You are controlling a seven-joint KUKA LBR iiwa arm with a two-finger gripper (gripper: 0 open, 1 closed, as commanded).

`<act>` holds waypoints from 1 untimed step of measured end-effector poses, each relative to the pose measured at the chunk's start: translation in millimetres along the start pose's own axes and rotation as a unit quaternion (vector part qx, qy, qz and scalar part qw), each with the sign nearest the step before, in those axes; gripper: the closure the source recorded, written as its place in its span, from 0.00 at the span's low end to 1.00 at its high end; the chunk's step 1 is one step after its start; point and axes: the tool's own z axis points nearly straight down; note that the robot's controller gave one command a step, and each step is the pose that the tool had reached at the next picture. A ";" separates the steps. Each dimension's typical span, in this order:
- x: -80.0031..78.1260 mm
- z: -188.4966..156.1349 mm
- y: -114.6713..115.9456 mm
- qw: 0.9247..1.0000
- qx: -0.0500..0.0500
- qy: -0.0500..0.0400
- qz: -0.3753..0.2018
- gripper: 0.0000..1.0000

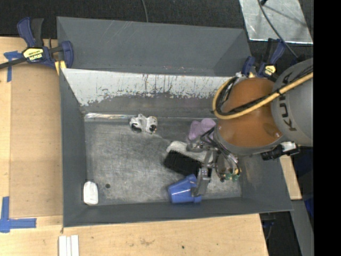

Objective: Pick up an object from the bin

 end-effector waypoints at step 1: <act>-50.1 6.5 -15.5 1.000 0.000 -0.002 0.015 0.00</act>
Offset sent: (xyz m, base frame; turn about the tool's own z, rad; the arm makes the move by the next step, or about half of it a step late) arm 0.0525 -0.0104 -0.0660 0.2441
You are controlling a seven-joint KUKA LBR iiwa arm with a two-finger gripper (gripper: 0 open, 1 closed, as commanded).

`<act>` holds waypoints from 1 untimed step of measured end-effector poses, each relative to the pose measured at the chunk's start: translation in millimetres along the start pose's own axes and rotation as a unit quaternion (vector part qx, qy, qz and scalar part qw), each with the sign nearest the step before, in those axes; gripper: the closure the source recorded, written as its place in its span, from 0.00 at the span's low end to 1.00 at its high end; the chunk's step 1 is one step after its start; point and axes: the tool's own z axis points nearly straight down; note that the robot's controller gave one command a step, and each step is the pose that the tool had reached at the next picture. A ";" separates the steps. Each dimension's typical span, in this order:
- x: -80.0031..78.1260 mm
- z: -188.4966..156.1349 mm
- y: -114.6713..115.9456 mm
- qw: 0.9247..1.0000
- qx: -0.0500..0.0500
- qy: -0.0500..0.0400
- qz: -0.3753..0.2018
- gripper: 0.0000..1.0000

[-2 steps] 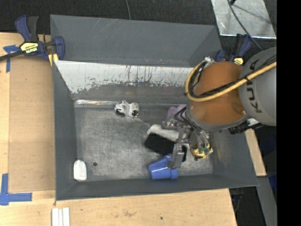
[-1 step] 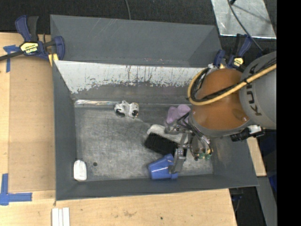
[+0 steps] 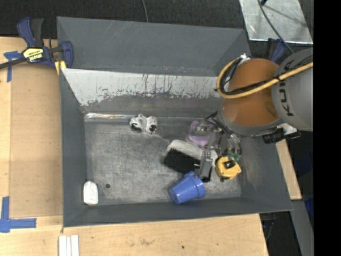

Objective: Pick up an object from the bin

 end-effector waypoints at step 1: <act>-7.0 37.3 5.8 0.996 -0.001 -0.008 0.084 0.00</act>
Offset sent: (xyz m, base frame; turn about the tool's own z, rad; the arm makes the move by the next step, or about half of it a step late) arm 0.0018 0.0126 -0.0594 0.0698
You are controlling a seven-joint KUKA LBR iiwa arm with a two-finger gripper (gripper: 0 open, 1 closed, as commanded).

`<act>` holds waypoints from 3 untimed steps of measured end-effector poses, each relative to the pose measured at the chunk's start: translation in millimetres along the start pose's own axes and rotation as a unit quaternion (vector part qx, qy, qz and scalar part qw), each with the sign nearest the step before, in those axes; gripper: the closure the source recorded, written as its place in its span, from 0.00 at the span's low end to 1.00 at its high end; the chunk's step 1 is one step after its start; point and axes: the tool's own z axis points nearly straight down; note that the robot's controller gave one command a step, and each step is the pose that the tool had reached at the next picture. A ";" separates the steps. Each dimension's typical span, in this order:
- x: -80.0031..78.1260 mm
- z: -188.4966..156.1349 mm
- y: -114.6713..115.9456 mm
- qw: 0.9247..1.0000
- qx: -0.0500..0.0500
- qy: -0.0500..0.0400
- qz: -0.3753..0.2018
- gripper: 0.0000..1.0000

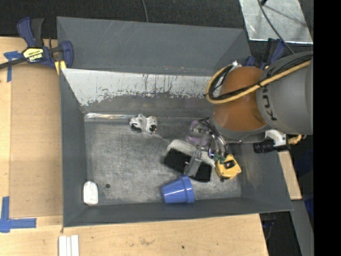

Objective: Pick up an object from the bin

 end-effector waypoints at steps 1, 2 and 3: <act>2.0 15.1 5.5 0.999 0.000 -0.001 -0.048 1.00; 2.0 15.1 5.5 0.999 0.000 -0.001 -0.048 1.00; 2.1 12.1 5.5 0.999 0.000 0.001 -0.048 1.00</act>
Offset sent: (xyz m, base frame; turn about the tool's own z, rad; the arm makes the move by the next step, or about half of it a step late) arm 0.0000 0.0000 0.0000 0.0000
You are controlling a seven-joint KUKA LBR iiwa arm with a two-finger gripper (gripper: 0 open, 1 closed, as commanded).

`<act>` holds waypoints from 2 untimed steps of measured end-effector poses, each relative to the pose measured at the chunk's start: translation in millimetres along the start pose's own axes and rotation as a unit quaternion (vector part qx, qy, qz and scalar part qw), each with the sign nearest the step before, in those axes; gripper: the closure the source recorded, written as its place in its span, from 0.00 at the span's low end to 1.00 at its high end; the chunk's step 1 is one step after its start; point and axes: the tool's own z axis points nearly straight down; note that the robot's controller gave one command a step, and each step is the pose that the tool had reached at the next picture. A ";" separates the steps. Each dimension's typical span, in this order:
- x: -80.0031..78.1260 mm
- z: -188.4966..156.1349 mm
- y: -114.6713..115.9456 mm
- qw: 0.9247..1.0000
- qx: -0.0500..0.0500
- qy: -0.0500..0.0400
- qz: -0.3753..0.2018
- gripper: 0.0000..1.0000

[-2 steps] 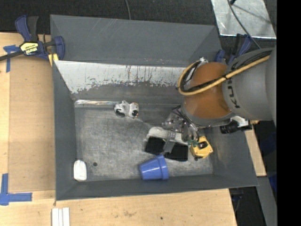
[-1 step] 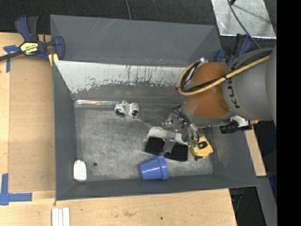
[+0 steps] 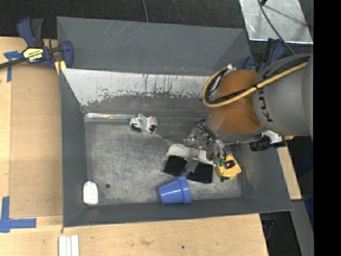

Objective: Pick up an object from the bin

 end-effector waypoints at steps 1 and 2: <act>1.8 -10.1 -0.5 1.000 0.001 0.006 0.000 1.00; 2.6 -27.1 -0.3 1.000 0.001 0.008 -0.001 1.00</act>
Offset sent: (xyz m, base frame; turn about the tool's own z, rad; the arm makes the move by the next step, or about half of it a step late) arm 0.0000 0.0002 0.0042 0.0000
